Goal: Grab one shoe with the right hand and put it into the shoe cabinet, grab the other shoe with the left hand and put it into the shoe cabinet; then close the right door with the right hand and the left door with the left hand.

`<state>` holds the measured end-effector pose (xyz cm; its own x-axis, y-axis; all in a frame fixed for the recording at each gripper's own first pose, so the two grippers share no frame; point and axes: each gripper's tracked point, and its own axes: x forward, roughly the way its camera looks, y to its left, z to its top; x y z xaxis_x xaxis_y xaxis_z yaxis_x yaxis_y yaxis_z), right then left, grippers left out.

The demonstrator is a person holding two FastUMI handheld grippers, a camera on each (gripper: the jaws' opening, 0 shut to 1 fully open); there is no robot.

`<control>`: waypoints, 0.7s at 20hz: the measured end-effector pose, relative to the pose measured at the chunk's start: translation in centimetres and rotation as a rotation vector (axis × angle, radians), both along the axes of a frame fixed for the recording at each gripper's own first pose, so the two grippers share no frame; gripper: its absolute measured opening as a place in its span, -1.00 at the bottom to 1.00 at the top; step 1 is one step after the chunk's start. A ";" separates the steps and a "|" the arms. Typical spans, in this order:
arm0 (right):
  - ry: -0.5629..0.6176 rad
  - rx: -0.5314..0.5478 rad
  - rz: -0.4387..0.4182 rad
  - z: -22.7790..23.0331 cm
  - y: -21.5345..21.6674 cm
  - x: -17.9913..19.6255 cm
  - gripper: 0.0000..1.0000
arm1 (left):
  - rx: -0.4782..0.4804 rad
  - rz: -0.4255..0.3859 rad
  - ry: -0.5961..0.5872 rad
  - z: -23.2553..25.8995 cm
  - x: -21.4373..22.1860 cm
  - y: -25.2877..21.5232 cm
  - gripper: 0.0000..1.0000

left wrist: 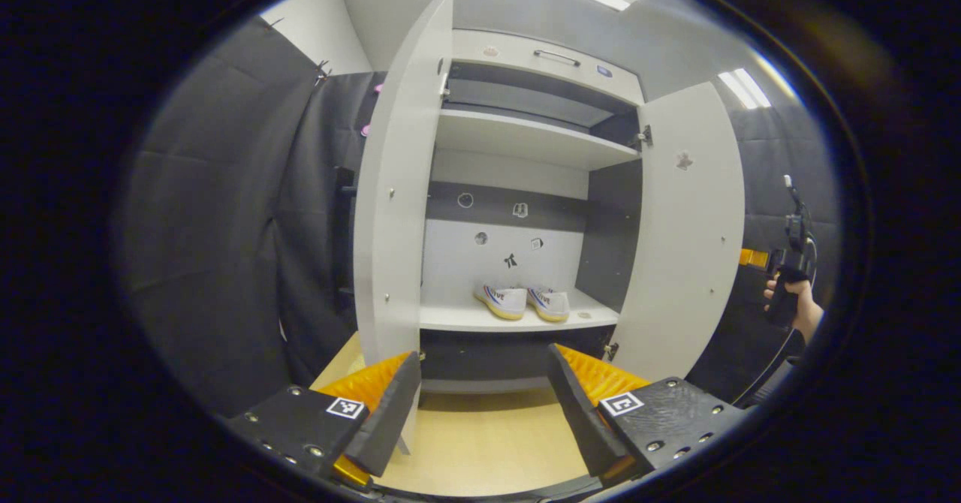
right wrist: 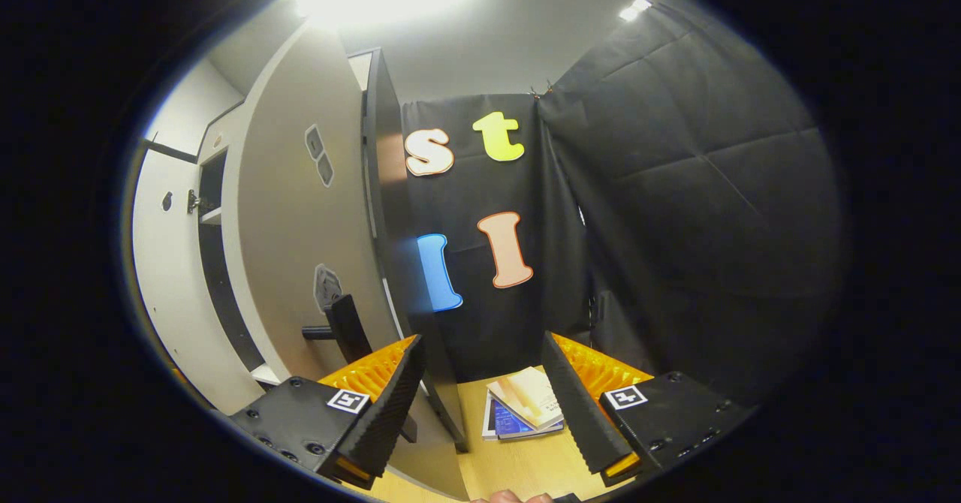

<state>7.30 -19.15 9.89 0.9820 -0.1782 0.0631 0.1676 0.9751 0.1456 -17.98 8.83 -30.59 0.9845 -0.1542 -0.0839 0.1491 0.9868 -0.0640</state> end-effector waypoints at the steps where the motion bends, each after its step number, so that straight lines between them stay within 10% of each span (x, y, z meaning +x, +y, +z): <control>1: 0.001 -0.008 -0.006 0.1 0.1 -0.1 0.96 | -0.001 0.004 0.002 -0.2 -0.2 0.5 0.99; 14: 0.005 -0.103 -0.022 0.4 4.5 -0.6 0.92 | -0.105 -0.026 -0.016 -1.9 -1.6 4.2 0.94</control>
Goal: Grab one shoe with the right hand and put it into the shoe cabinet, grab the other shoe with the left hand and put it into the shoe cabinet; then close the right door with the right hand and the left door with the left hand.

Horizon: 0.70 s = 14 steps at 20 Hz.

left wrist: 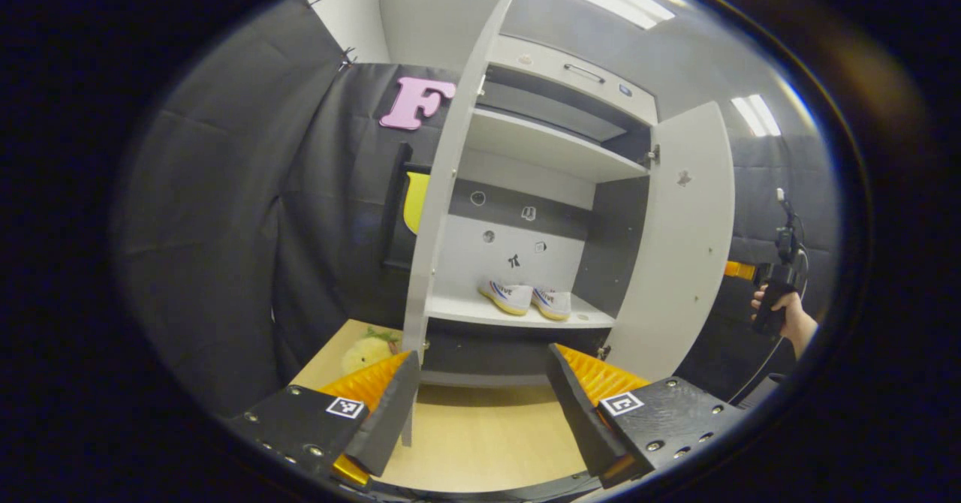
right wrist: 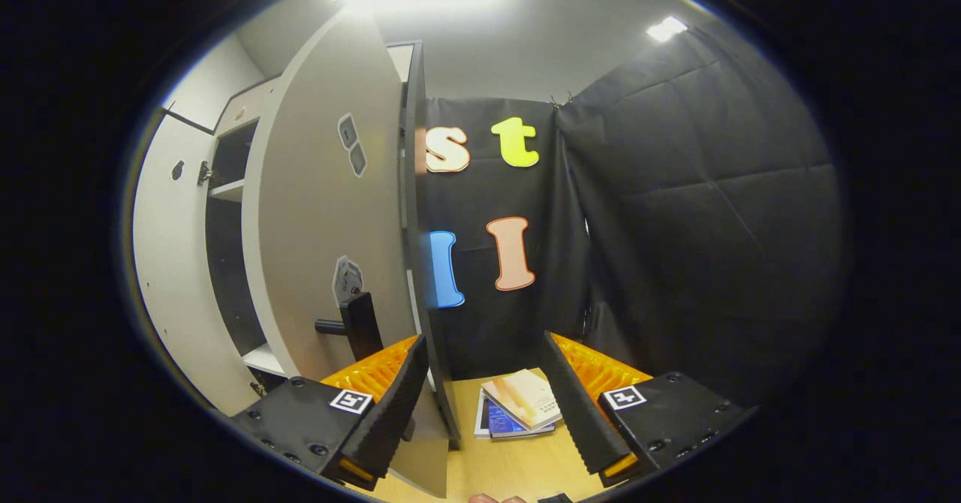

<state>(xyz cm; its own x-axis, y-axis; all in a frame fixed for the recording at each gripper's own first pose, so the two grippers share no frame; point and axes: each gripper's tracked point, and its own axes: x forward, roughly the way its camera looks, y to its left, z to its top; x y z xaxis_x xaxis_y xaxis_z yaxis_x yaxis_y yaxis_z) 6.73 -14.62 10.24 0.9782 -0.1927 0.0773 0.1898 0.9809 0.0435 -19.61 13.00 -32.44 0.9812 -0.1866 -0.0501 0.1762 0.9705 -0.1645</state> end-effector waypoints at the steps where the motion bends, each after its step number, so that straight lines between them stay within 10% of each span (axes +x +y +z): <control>1: -0.005 -0.007 -0.004 0.0 0.2 -0.2 0.92 | 0.002 0.009 -0.003 0.2 -0.3 0.7 0.94; 14: 0.020 0.073 0.101 -1.3 7.1 2.1 0.92 | 0.074 0.106 0.020 -0.3 -2.1 6.5 0.99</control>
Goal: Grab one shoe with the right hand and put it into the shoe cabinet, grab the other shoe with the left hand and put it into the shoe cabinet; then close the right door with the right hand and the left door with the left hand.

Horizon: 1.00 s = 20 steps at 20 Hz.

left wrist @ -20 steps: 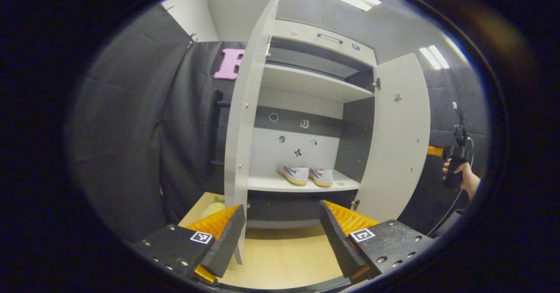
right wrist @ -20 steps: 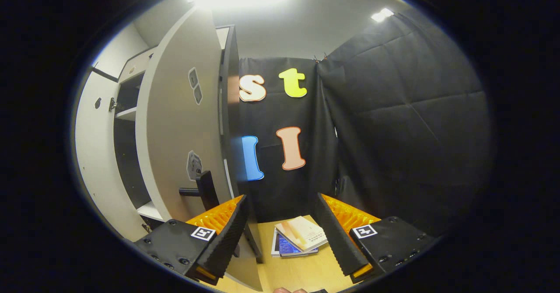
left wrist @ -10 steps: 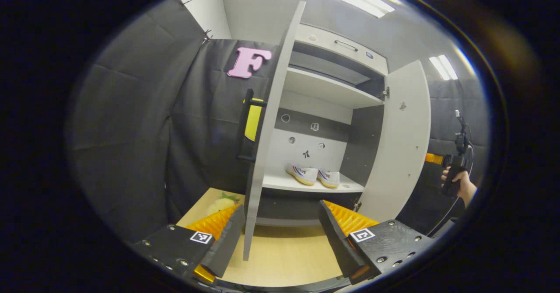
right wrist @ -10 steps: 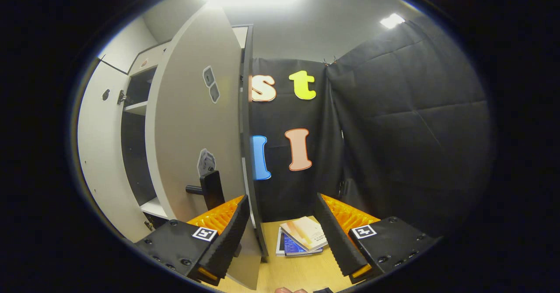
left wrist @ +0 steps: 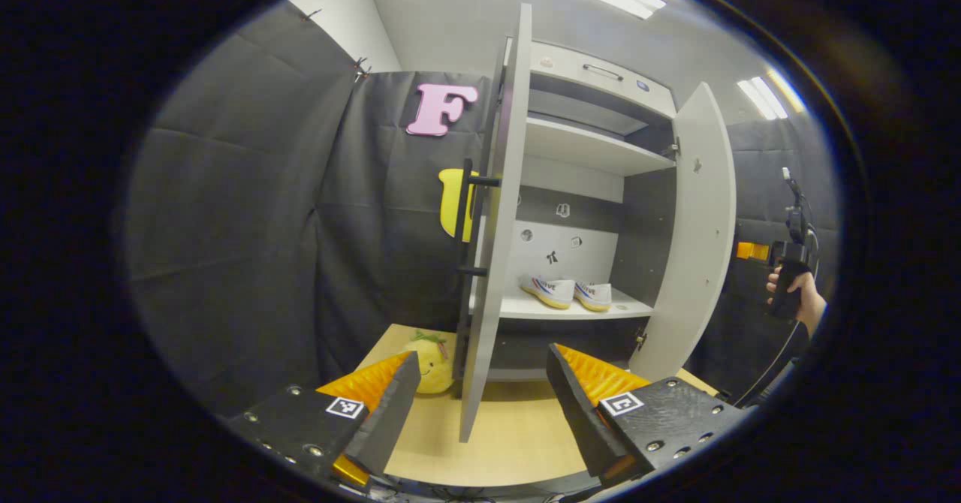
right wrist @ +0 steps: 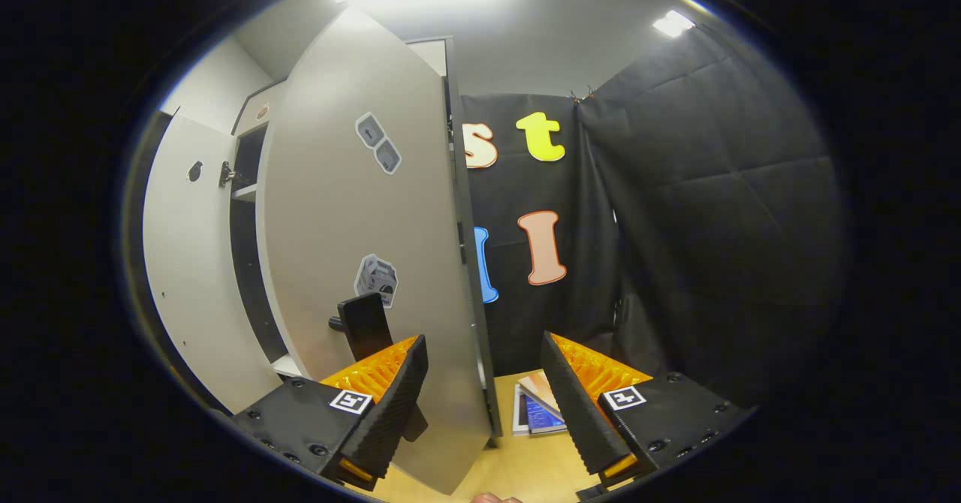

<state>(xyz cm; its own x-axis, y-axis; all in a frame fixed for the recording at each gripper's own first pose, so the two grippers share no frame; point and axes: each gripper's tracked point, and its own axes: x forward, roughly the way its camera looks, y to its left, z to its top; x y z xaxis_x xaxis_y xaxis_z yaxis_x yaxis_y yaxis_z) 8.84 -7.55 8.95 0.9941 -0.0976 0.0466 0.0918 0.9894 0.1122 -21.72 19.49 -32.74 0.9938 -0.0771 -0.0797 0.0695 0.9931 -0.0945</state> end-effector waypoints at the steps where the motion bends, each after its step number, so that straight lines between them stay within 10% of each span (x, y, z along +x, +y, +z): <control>1: 0.003 0.014 0.003 -0.2 0.5 0.2 0.92 | -0.001 0.008 0.001 0.0 -0.2 0.4 0.99; 10: 0.018 0.029 0.131 -1.2 7.0 2.0 1.00 | -0.012 0.094 0.000 -0.3 -0.5 4.5 0.99; 20: 0.028 0.035 0.013 -3.9 4.8 -1.5 0.95 | 0.105 0.177 -0.056 2.7 2.0 9.7 0.99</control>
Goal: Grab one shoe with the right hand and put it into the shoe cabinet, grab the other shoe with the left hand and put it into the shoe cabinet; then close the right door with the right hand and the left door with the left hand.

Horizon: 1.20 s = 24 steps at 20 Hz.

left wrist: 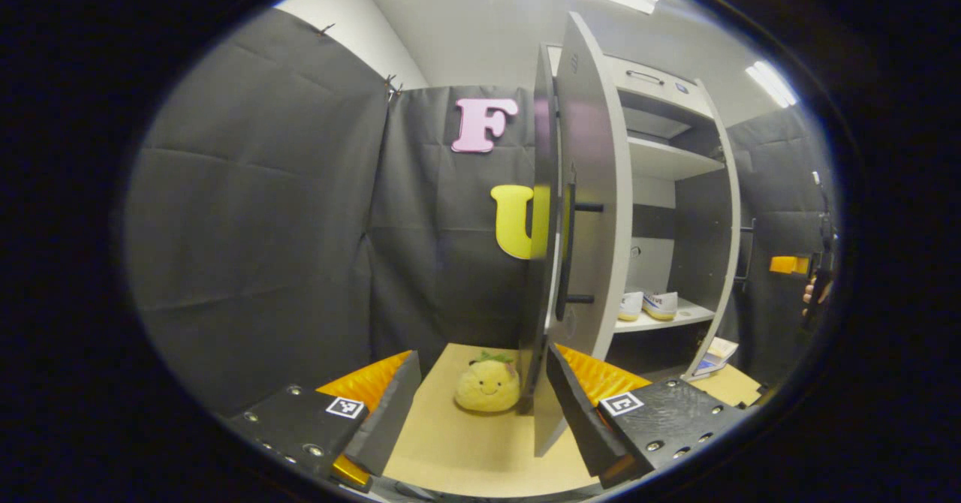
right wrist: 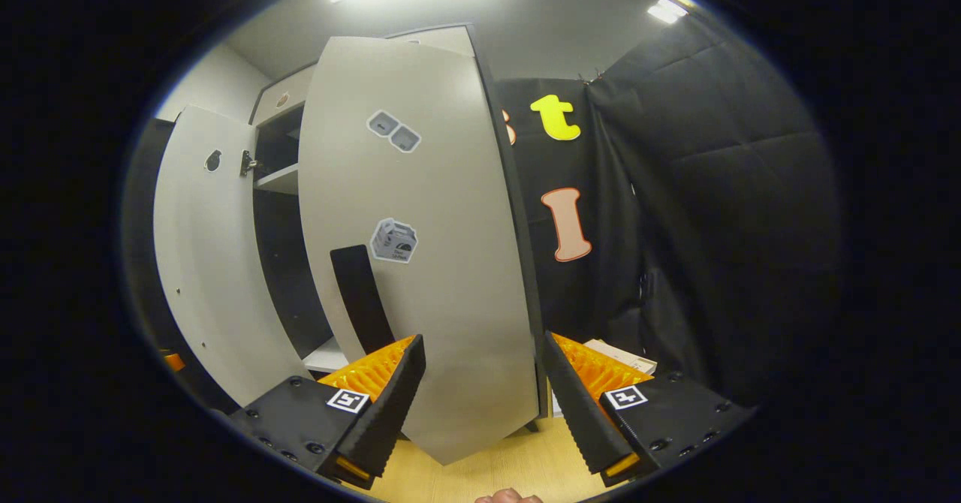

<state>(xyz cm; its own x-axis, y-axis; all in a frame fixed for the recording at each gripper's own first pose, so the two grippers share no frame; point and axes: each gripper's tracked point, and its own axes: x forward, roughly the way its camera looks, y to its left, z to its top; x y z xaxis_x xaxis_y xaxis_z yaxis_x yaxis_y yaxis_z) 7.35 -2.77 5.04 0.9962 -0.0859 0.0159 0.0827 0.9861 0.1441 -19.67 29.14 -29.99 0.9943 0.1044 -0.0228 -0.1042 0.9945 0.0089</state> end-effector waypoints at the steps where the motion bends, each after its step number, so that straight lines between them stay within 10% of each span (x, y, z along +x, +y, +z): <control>1: 0.006 0.006 -0.009 -0.4 -0.3 -0.4 0.96 | 0.021 0.007 -0.003 0.4 0.4 0.4 0.99; 24: 0.122 0.013 -0.159 -6.3 -4.0 -8.7 0.96 | 0.085 -0.146 -0.099 8.1 11.4 -1.0 0.97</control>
